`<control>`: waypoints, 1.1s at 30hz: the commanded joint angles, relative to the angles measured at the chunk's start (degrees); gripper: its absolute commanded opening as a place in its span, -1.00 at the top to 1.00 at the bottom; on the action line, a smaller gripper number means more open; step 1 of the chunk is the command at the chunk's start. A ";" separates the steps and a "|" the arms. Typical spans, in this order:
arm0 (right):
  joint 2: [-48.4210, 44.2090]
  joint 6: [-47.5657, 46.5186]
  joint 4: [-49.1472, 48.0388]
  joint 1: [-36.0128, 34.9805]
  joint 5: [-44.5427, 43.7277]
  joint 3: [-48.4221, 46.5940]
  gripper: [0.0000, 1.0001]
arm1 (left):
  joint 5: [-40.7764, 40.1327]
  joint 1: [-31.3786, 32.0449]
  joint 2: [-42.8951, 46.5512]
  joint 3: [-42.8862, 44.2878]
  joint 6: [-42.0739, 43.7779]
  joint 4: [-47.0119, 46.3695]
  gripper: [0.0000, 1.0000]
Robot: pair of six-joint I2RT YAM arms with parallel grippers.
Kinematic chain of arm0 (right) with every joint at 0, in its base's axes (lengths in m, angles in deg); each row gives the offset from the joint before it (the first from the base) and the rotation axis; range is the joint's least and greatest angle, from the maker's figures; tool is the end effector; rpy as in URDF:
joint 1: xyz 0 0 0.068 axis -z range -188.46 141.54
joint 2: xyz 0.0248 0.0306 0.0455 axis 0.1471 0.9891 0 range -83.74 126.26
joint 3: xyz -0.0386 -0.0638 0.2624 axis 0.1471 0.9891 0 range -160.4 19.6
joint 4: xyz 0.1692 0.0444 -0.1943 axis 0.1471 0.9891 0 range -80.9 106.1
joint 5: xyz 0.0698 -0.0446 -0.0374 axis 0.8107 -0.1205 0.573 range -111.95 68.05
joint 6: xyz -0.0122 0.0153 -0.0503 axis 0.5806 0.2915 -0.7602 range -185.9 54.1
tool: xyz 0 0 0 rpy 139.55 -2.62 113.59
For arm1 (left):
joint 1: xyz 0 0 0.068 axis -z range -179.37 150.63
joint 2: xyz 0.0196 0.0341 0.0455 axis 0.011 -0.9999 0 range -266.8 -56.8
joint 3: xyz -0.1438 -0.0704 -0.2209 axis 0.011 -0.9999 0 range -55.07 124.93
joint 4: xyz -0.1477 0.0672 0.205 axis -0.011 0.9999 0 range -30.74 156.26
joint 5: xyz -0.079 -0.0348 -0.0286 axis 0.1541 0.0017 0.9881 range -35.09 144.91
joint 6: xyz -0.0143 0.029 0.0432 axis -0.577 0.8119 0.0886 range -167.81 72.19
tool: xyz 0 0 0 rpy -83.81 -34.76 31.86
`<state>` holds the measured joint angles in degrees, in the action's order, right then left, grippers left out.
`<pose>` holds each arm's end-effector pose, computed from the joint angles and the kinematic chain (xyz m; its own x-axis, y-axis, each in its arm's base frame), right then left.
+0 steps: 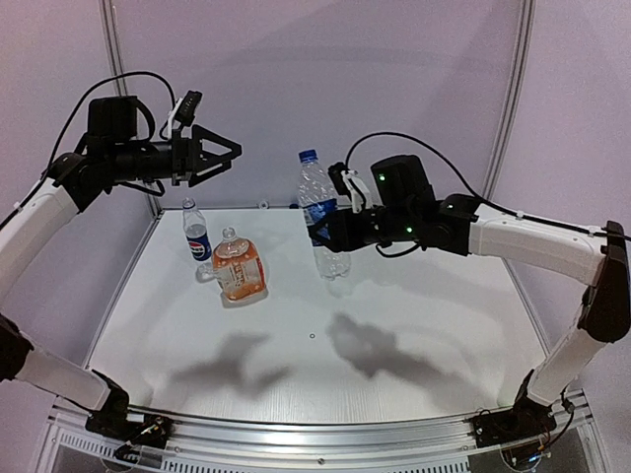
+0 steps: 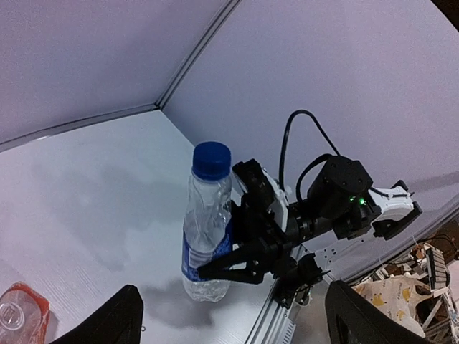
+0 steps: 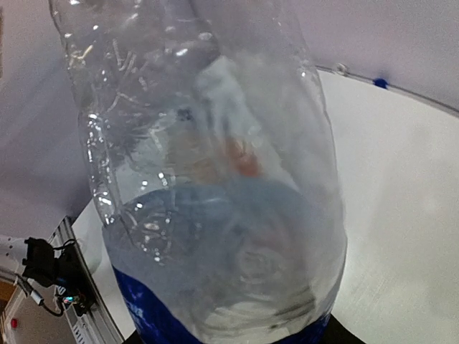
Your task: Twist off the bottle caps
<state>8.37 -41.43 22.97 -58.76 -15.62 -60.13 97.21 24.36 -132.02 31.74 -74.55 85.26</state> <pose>0.2396 0.2949 0.3350 -0.6001 -0.0783 -0.7961 -0.6364 0.6496 0.4159 0.2446 -0.1338 0.4518 -0.6058 -0.0972 -0.7896 0.6963 0.4155 -0.5853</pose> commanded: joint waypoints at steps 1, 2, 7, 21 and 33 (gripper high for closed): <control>1.73 -6.35 -6.63 -2.70 6.17 -3.51 0.01 | 7.12 -1.19 -2.12 2.76 0.94 -1.49 -0.72; 2.13 -6.56 -7.39 -2.82 7.33 -3.89 0.01 | 7.43 -1.33 -2.55 3.23 1.40 -1.10 -0.72; 4.33 -7.69 -6.20 -2.78 12.49 -8.14 0.03 | 8.04 -1.49 -5.09 4.54 1.32 -1.50 -0.60; 7.29 -7.76 -2.94 -2.79 19.12 -11.25 0.02 | 9.15 -0.07 -7.05 4.93 1.56 -8.95 -0.56; 8.01 -6.98 -2.98 -2.81 20.70 -11.15 0.02 | 9.08 1.62 -10.76 8.62 4.86 -4.16 -0.34</control>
<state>14.91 -48.27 19.96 -61.49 3.44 -69.72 105.78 25.25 -141.75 37.77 -72.17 78.88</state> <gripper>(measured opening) 0.494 0.685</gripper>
